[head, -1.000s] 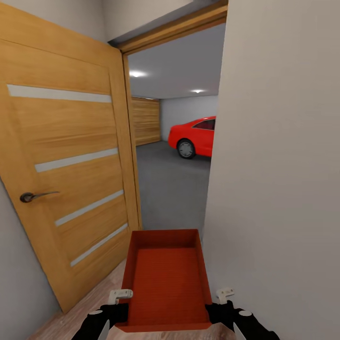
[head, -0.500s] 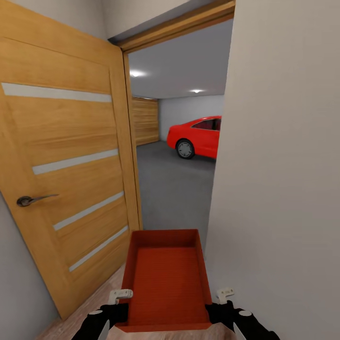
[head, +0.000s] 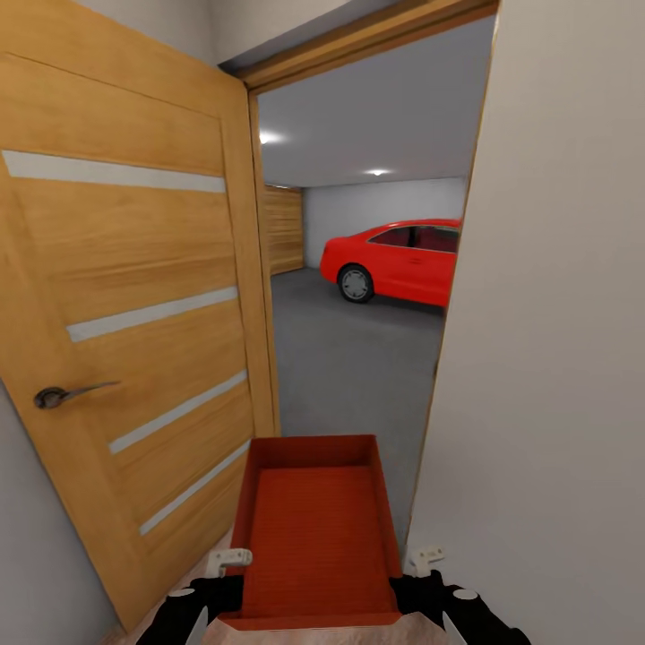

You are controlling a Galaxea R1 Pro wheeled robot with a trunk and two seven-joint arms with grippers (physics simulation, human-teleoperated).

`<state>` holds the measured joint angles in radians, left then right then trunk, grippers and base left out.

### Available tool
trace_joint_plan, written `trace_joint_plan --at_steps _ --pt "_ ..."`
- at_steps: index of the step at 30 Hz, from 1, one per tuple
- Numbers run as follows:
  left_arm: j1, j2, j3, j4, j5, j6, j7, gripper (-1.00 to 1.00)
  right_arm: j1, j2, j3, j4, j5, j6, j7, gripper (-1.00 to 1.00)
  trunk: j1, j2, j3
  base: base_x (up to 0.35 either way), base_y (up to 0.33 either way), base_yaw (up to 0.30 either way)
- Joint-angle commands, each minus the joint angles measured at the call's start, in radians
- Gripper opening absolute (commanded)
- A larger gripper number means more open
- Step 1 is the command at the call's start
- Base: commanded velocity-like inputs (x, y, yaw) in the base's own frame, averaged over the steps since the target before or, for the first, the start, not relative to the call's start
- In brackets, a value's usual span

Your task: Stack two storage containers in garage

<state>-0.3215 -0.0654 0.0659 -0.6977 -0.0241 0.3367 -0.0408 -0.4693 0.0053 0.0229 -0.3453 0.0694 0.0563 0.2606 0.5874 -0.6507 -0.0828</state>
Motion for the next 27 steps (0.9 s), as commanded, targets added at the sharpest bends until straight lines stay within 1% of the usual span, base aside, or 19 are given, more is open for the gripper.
trace_joint_plan --at_steps 1,20,27 --pt "-0.001 0.027 0.009 0.0 -0.027 0.005 0.019 -1.0 0.0 -0.001 0.02 -0.004 -0.01 -0.035 0.094 -1.0 0.001 -0.001 -0.002 0.202 0.219 0.0" --pt "-0.001 0.027 0.009 0.0 -0.027 0.005 0.019 -1.0 0.0 -0.001 0.02 -0.004 -0.012 -0.035 0.094 -1.0 0.001 -0.001 -0.002 0.217 0.201 0.0" --pt "-0.001 0.026 0.009 0.0 -0.027 0.005 0.019 -1.0 0.0 -0.001 0.02 -0.004 -0.013 -0.035 0.094 -1.0 0.001 -0.001 -0.002 0.035 0.026 0.0"
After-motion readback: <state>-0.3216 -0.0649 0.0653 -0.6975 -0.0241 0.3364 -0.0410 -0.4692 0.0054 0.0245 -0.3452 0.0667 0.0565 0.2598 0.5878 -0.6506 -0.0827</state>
